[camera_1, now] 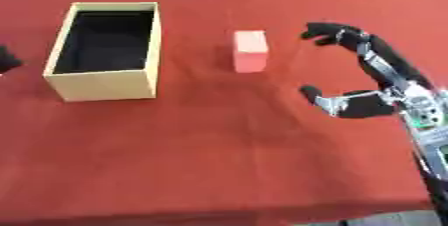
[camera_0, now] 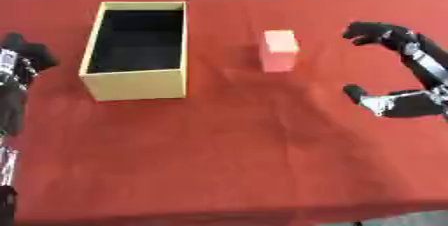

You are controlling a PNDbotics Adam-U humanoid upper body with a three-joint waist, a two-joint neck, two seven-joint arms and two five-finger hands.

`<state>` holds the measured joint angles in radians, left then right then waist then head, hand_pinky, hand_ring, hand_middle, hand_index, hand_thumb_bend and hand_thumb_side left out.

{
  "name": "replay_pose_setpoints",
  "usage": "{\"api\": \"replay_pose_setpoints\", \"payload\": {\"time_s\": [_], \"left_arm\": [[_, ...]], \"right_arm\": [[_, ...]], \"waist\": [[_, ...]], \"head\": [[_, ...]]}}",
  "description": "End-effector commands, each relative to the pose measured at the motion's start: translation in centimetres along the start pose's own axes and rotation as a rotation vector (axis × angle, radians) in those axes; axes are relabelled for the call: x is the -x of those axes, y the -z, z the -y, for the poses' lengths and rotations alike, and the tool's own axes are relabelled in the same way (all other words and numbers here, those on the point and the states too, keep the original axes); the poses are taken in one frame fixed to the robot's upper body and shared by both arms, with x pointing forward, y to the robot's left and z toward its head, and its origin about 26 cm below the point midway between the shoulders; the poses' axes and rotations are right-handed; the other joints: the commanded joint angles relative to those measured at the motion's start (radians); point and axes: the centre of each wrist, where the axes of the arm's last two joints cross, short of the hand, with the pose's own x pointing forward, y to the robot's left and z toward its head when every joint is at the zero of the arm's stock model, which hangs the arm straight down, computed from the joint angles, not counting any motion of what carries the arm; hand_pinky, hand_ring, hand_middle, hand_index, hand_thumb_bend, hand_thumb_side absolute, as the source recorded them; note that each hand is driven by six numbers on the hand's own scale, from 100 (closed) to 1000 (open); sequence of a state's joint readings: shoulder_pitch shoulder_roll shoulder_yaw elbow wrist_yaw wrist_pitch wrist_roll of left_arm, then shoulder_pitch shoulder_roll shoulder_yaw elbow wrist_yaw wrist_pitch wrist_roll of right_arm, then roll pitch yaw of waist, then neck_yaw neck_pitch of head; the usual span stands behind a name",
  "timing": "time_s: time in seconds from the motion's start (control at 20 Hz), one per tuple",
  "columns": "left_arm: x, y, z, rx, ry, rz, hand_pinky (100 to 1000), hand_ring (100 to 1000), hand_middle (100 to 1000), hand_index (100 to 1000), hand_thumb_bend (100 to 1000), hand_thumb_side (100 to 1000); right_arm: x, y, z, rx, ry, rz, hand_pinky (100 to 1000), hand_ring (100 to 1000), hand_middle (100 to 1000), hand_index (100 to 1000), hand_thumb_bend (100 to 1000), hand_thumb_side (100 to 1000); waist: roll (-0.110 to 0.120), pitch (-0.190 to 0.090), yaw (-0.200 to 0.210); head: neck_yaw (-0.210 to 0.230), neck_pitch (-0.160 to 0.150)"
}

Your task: Pick up objects on the table and place them in the box.

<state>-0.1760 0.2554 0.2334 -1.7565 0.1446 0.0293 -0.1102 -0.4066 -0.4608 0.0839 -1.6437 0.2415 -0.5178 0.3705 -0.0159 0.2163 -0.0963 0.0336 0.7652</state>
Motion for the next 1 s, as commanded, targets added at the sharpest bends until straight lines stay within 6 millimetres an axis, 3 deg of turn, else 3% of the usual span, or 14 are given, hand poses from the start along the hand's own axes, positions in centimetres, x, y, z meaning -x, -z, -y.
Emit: {"api": "replay_pose_setpoints", "payload": {"time_s": [0.05, 0.7, 0.95, 1.0], "left_arm": [[-0.8, 0.2, -0.5, 0.0, 0.017, 0.024, 853, 641, 551, 649, 270, 753], [-0.9, 0.3, -0.4, 0.01, 0.019, 0.024, 853, 646, 552, 649, 270, 752], [-0.8, 0.3, -0.4, 0.019, 0.021, 0.021, 853, 648, 552, 649, 269, 753], [-0.8, 0.3, -0.4, 0.021, 0.021, 0.021, 853, 648, 552, 649, 270, 755]], "right_arm": [[-0.2, 0.3, 1.7, -0.016, -0.044, 0.024, 825, 938, 820, 964, 353, 185], [-0.8, 3.6, 6.4, -0.109, -0.204, 0.153, 847, 960, 871, 969, 585, 198], [-0.5, 5.5, 7.8, -0.166, -0.254, 0.191, 846, 959, 881, 972, 601, 275], [-0.3, 6.0, 8.1, -0.183, -0.262, 0.196, 846, 958, 884, 972, 550, 290]], "waist": [[-0.002, -0.017, 0.001], [-0.008, -0.022, 0.012], [-0.012, -0.026, 0.023], [-0.014, -0.027, 0.026]], "head": [[-0.002, 0.005], [-0.004, 0.005], [-0.009, 0.005], [-0.009, 0.005]]}}
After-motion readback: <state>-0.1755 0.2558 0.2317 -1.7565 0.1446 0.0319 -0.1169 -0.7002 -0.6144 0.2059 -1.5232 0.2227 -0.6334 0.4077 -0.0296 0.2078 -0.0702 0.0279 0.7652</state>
